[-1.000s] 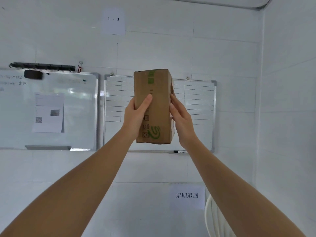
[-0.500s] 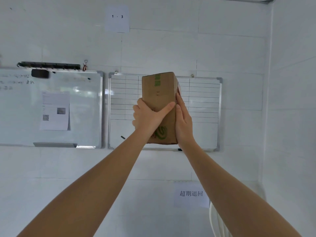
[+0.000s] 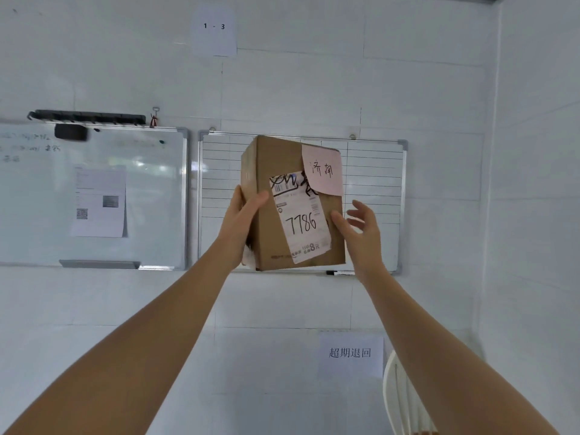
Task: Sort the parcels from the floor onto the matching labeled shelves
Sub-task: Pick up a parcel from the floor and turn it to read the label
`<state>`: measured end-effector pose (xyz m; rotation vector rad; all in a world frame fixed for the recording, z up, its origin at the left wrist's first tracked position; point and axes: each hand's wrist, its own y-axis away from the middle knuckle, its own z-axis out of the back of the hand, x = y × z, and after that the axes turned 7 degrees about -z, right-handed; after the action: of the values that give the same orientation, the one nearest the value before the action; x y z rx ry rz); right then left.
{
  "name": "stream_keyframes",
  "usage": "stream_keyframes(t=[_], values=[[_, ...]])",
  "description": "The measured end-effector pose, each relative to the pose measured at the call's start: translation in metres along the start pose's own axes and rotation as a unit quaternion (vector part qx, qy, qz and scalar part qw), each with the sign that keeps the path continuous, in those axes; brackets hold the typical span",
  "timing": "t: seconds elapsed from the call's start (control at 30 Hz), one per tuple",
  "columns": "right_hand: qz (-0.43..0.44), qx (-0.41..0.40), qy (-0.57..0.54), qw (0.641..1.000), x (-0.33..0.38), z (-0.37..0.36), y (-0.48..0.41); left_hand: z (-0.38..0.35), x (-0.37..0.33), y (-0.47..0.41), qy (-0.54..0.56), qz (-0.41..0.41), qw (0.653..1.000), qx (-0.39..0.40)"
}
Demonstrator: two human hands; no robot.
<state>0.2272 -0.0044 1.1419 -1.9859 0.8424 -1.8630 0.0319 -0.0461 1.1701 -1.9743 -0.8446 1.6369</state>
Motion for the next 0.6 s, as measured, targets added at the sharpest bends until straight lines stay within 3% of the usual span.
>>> stream_keyframes(t=[0.1,0.2,0.37,0.6], values=[[-0.05,0.164,-0.07,0.983,0.01,0.001,-0.004,0.008,-0.001,-0.001,0.034,-0.001,0.999,0.042],[-0.064,0.239,-0.15,0.957,0.016,-0.009,-0.001,0.01,-0.002,0.0,0.067,-0.015,0.995,0.069],[-0.055,0.236,-0.23,0.942,0.018,-0.022,0.008,0.015,0.001,-0.003,0.075,-0.008,0.995,0.068],[-0.034,0.233,-0.194,0.952,0.028,-0.033,0.008,0.033,0.006,-0.006,0.091,0.009,0.993,0.069]])
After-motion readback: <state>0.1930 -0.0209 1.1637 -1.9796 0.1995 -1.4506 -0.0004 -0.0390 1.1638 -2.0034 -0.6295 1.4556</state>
